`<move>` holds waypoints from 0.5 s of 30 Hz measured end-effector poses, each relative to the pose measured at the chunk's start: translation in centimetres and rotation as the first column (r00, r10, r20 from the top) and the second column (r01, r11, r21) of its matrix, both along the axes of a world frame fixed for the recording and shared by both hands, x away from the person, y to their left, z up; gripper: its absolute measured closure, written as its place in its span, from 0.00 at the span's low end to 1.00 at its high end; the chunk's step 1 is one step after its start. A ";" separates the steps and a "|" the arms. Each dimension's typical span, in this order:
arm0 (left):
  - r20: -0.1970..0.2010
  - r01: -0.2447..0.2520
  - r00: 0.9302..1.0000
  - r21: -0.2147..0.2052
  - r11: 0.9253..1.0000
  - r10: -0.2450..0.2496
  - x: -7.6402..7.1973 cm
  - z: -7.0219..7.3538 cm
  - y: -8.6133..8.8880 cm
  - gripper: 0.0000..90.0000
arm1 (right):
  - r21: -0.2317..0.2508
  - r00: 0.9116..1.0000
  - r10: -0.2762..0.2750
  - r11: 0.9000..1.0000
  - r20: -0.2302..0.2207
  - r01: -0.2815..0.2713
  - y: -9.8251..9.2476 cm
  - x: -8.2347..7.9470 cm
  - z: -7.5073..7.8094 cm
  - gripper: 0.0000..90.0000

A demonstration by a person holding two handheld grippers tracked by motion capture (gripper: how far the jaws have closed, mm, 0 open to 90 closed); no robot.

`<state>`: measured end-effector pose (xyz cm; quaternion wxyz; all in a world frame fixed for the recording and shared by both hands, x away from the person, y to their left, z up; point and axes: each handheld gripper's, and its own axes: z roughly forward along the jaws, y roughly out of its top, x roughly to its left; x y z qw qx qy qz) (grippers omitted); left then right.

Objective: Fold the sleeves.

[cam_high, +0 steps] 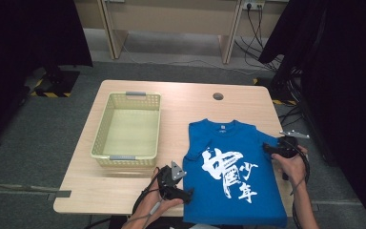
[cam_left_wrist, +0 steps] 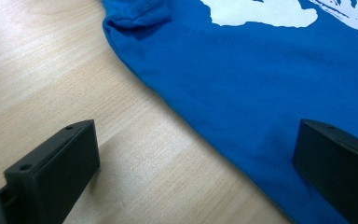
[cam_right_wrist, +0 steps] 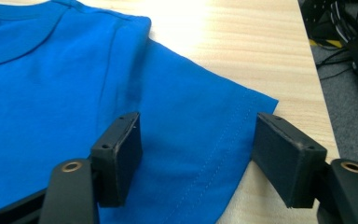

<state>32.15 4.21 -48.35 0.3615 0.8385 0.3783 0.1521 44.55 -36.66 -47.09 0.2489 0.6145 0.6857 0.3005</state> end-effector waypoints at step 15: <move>0.000 0.000 1.000 0.000 1.000 0.000 0.0 0.0 0.0 0.00 | 0.011 0.997 0.076 0.997 0.019 -0.076 0.0 0.4 0.0 0.83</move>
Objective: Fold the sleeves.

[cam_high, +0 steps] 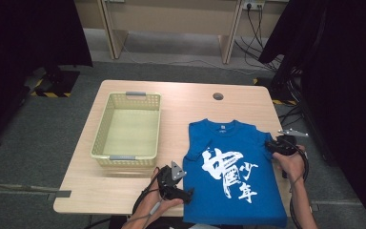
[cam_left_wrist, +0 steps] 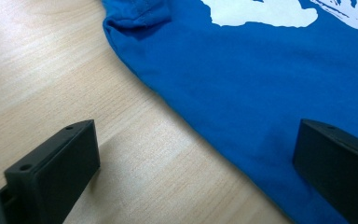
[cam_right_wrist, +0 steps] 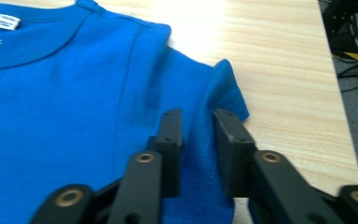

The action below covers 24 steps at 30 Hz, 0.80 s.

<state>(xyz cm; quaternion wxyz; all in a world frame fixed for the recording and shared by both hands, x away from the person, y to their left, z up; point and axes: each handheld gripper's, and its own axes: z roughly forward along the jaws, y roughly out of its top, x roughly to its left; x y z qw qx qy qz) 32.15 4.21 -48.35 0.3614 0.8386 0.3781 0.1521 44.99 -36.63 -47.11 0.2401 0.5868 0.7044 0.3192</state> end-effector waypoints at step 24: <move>0.000 0.002 1.000 0.000 1.000 -0.002 0.0 0.0 0.0 0.00 | -0.018 0.981 0.161 0.987 0.108 -0.160 5.2 -2.1 2.6 0.74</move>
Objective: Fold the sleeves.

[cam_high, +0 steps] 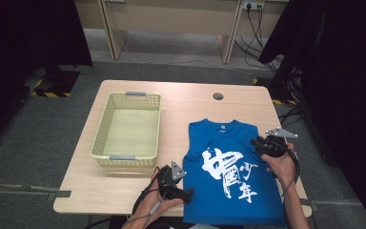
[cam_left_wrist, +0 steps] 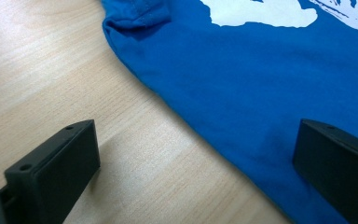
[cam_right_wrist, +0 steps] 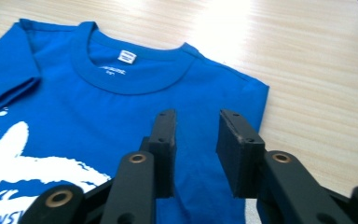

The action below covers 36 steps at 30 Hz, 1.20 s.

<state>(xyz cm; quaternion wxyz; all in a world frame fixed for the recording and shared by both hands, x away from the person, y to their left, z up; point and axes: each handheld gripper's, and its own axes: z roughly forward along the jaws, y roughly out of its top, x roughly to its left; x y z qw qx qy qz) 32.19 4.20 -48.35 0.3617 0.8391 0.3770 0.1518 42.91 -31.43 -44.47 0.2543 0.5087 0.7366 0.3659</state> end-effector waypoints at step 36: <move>-0.001 -0.018 1.000 -0.004 1.000 0.018 0.3 0.0 0.3 0.00 | -0.055 0.999 -0.031 0.998 -0.036 0.029 -1.8 -3.0 -1.2 0.48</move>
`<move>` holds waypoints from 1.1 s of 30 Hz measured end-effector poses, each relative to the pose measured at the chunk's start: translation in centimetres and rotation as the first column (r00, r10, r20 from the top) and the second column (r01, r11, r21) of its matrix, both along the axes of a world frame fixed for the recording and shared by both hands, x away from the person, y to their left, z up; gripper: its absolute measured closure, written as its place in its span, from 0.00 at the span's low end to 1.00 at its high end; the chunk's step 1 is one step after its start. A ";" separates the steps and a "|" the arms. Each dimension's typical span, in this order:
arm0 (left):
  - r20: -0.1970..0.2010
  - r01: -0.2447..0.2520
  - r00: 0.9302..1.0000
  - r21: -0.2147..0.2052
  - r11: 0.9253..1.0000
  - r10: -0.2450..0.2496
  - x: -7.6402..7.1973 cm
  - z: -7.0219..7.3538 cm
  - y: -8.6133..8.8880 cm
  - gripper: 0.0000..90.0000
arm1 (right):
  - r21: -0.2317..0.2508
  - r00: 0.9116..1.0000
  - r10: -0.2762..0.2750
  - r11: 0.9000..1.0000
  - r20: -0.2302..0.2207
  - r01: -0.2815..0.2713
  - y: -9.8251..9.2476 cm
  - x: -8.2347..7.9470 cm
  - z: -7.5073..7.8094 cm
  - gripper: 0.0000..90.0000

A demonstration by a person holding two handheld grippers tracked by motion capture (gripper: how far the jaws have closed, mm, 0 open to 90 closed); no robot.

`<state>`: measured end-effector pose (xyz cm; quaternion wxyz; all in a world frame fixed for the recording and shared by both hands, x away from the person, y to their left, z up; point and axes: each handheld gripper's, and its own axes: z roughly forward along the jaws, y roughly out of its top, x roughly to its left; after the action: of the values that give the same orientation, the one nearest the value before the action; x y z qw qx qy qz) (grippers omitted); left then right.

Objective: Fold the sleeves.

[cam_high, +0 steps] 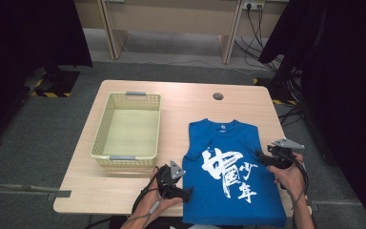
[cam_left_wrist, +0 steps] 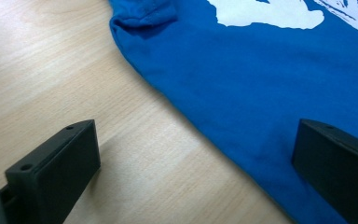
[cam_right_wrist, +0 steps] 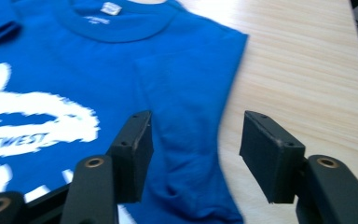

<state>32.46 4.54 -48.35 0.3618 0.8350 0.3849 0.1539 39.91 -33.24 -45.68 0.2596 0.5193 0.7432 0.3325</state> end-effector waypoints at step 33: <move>0.007 0.004 1.000 0.001 1.000 -0.004 -0.6 0.0 0.5 0.02 | 0.015 0.991 0.105 0.994 -0.085 -0.104 3.4 -3.9 -1.7 0.33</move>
<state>31.84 5.05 -48.34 0.3629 0.8355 0.3818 0.1563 36.03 -29.86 -47.38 0.2071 0.4949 0.7780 0.3271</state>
